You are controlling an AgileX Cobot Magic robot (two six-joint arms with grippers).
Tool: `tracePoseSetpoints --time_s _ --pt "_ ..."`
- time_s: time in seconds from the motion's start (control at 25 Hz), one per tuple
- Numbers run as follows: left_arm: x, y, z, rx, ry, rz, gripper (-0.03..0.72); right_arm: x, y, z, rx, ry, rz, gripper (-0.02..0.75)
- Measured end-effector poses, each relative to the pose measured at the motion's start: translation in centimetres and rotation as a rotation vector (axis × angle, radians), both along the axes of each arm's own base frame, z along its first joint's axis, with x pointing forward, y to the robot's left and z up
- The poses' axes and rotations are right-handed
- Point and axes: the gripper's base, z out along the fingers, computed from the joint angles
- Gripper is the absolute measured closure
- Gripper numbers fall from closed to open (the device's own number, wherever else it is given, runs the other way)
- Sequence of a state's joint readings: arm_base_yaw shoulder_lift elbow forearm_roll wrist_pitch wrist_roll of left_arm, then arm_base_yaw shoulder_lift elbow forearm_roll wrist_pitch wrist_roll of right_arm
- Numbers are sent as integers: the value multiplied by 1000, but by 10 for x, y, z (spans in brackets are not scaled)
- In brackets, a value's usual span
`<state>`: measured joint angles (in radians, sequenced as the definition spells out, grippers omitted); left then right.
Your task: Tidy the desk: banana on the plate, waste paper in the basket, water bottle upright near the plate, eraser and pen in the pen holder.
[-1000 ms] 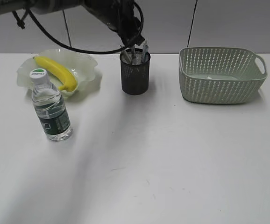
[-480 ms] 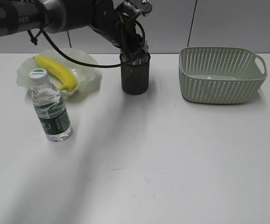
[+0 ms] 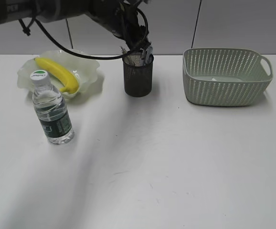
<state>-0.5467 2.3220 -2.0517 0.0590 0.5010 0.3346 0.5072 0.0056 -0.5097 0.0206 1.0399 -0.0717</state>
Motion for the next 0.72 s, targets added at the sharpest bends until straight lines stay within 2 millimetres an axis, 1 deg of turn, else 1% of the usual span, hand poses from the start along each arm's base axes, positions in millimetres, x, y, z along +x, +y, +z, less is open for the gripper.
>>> tracePoseSetpoints --time_s 0.12,0.24,0.36,0.4,0.52,0.64,0.72 --pt "-5 2 21 -35 -3 6 239 0 0 0 0 0 0 408" --pt "-16 6 49 -46 2 6 239 0 0 0 0 0 0 408" --pt "-34 15 87 -47 9 6 246 0 0 0 0 0 0 408" --pt "-41 19 99 -43 19 6 252 0 0 0 0 0 0 408" --pt "-68 36 142 -32 38 9 258 0 0 0 0 0 0 408" --pt "-102 57 184 -18 79 21 260 0 0 0 0 0 0 408" --pt "-125 71 203 -22 149 61 264 0 0 0 0 0 0 408"
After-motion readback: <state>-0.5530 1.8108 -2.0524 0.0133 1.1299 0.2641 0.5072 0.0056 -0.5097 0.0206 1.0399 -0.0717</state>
